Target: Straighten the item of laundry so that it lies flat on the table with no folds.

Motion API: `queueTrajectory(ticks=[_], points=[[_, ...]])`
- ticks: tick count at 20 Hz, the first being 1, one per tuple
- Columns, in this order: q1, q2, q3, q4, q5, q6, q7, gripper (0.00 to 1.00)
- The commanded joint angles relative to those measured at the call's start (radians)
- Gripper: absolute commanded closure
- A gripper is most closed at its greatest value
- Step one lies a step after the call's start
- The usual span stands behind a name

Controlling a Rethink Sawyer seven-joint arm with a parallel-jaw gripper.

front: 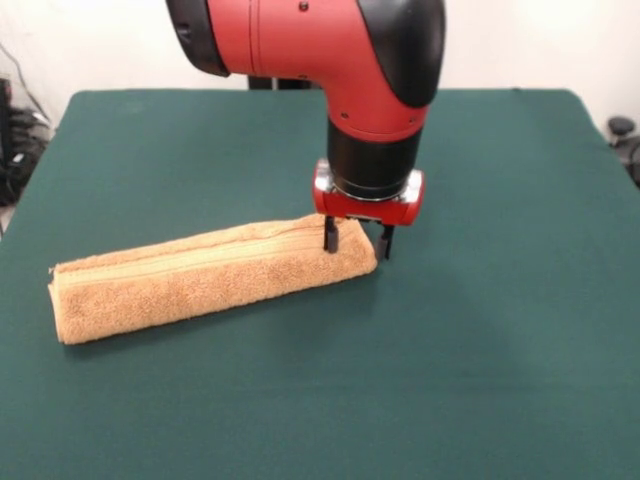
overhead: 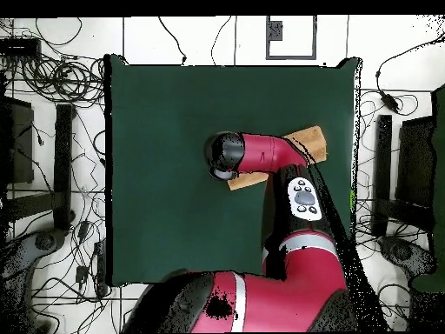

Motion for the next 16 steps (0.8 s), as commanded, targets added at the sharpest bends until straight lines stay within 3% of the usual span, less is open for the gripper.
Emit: queueTrajectory(ticks=[1, 8, 10, 12, 16], points=[[-0.01, 0.029, 0.124, 0.046, -0.016, 0.053, -0.077, 0.0], [-0.004, 0.023, 0.122, 0.053, -0.038, 0.031, -0.075, 0.0], [0.013, 0.016, 0.103, 0.056, -0.064, -0.007, -0.063, 0.0], [0.045, 0.003, 0.058, 0.081, -0.082, -0.119, 0.029, 0.0], [0.057, -0.005, 0.045, 0.086, -0.102, -0.131, 0.031, 0.0]])
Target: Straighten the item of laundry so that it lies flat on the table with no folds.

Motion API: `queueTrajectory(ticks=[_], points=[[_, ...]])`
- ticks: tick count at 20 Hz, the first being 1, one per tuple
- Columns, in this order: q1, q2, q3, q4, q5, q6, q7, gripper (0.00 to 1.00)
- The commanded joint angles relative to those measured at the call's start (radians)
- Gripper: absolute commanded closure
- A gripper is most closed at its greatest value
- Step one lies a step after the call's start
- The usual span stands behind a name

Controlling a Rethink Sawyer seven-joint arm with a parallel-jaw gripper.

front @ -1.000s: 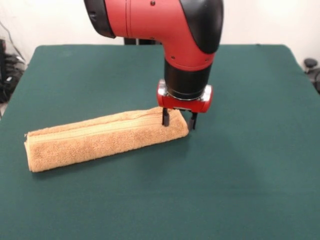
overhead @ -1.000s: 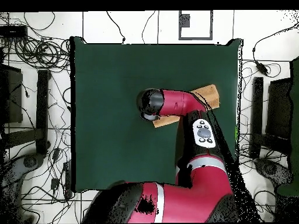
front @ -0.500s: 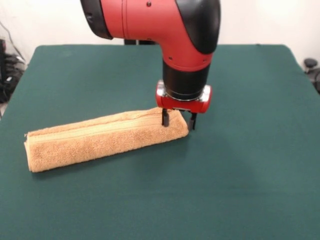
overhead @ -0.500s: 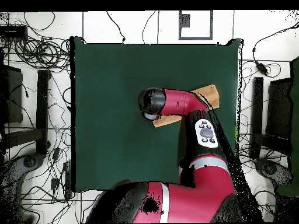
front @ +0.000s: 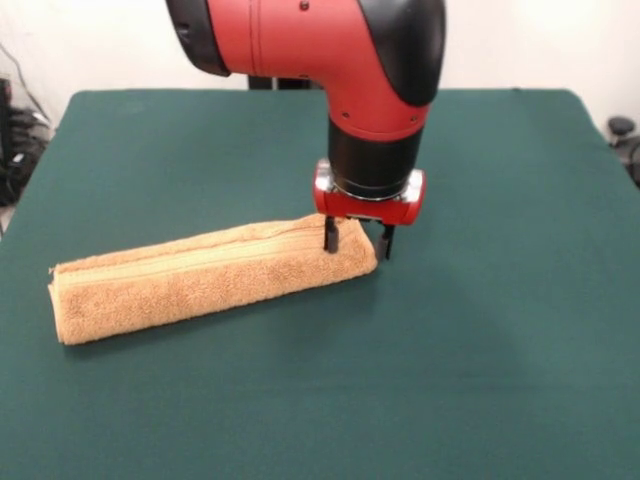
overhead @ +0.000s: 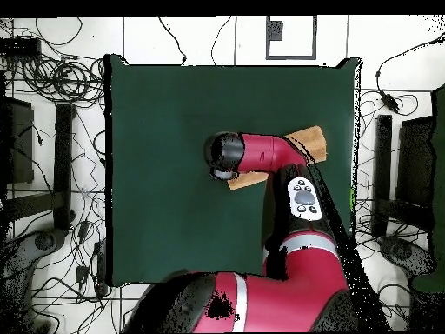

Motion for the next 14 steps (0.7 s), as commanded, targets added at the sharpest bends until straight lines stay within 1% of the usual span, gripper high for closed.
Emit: queueTrajectory(ticks=[1, 5, 8, 10, 14], points=[[0.046, 0.002, 0.05, 0.087, -0.072, -0.121, 0.025, 0.0], [0.031, 0.004, 0.064, 0.099, -0.067, -0.113, 0.025, 0.0], [0.014, 0.013, 0.084, 0.101, -0.054, -0.078, 0.004, 0.0], [-0.006, 0.021, 0.112, 0.109, -0.046, -0.082, -0.016, 0.0], [-0.016, 0.017, 0.131, 0.132, -0.045, -0.09, -0.015, 0.0]])
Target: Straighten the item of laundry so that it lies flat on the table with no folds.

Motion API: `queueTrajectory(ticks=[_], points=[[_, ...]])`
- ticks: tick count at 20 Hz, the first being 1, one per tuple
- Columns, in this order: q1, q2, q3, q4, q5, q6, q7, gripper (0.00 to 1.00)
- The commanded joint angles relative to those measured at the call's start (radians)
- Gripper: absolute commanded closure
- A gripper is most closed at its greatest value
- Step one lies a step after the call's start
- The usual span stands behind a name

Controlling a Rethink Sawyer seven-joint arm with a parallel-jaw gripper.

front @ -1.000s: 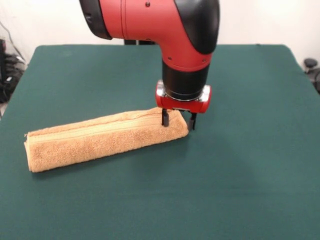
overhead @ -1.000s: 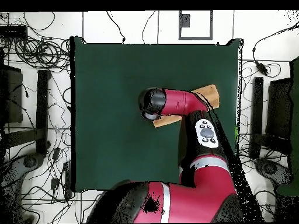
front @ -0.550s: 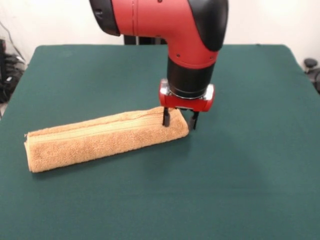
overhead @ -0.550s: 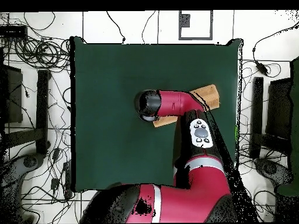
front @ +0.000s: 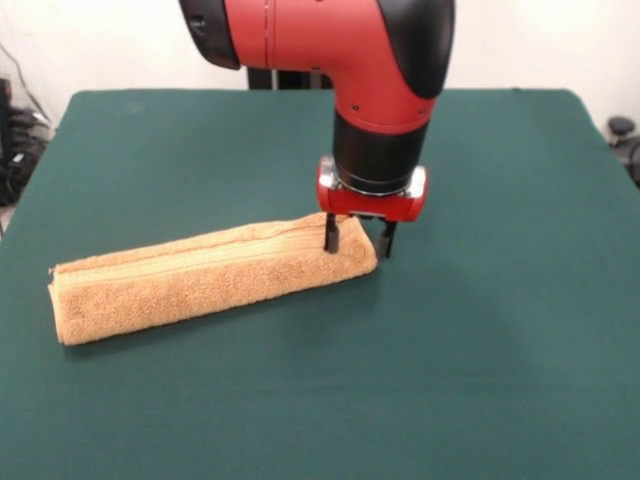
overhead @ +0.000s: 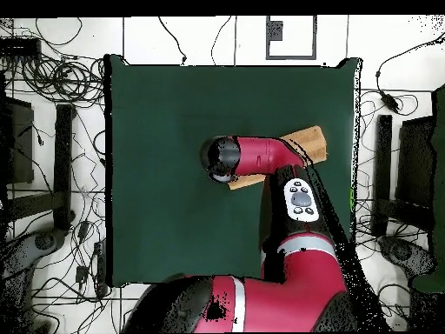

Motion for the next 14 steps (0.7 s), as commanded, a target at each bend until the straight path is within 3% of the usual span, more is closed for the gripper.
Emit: queueTrajectory(ticks=[1, 8, 9, 14], points=[[-0.016, 0.031, 0.122, 0.113, -0.009, -0.059, -0.016, 0.0], [-0.011, 0.032, 0.106, 0.116, -0.031, -0.078, 0.004, 0.0], [-0.014, 0.031, 0.109, 0.12, -0.031, -0.087, 0.007, 1.0], [-0.013, 0.034, 0.106, 0.107, -0.036, -0.059, 0.003, 1.0]])
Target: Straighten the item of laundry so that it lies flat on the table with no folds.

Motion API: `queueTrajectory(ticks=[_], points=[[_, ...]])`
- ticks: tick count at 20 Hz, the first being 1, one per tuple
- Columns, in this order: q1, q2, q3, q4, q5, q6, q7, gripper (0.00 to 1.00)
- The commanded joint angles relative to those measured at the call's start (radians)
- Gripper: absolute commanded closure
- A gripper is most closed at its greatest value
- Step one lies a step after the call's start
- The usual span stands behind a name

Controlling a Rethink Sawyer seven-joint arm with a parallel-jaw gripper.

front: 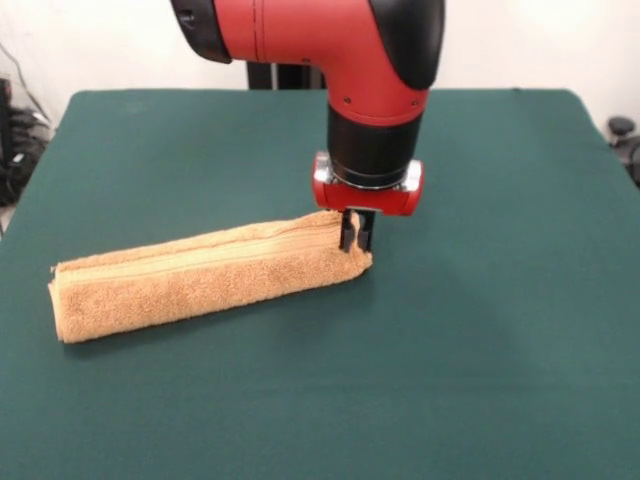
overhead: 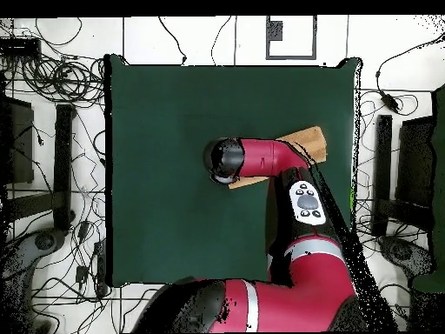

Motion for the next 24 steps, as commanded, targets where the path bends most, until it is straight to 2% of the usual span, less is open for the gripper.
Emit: queueTrajectory(ticks=[1, 14, 24], points=[[0.013, 0.056, 0.082, 0.076, -0.026, -0.039, 0.001, 1.0], [0.025, 0.052, 0.067, 0.066, -0.029, -0.001, 0.011, 1.0], [0.012, -0.026, 0.081, 0.125, -0.006, 0.09, -0.023, 1.0]])
